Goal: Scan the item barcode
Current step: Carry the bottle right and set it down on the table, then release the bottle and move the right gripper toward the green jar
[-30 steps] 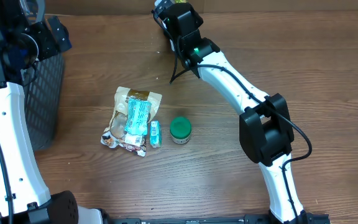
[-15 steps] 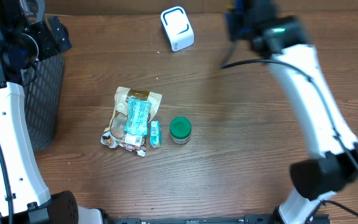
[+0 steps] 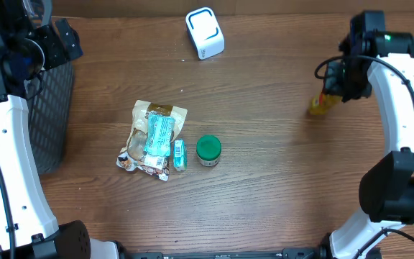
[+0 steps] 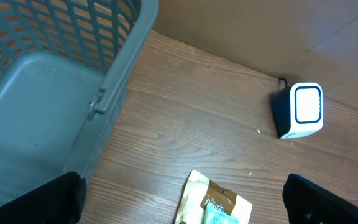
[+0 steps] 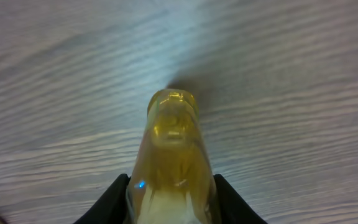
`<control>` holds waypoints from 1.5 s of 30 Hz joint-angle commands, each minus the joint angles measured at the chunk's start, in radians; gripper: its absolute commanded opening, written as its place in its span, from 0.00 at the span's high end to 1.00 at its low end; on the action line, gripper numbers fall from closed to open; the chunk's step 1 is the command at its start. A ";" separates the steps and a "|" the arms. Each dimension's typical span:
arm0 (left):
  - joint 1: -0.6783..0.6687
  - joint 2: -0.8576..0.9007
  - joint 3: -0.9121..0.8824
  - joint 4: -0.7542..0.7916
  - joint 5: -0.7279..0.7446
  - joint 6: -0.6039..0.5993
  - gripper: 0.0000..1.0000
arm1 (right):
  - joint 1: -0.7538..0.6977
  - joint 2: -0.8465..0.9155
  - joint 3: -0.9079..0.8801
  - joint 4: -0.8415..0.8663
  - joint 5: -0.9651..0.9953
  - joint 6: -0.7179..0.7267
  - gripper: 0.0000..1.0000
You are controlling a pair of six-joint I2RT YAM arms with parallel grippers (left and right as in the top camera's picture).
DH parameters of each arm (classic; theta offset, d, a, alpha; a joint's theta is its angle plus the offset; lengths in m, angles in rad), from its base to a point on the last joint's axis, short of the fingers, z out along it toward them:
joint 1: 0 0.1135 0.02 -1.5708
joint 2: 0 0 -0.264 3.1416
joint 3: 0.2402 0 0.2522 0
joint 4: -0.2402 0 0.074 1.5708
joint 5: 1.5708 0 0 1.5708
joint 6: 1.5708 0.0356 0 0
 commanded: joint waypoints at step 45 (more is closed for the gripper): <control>-0.002 0.003 0.026 0.001 0.006 0.016 0.00 | 0.354 -0.008 0.344 -0.300 -0.365 0.031 0.00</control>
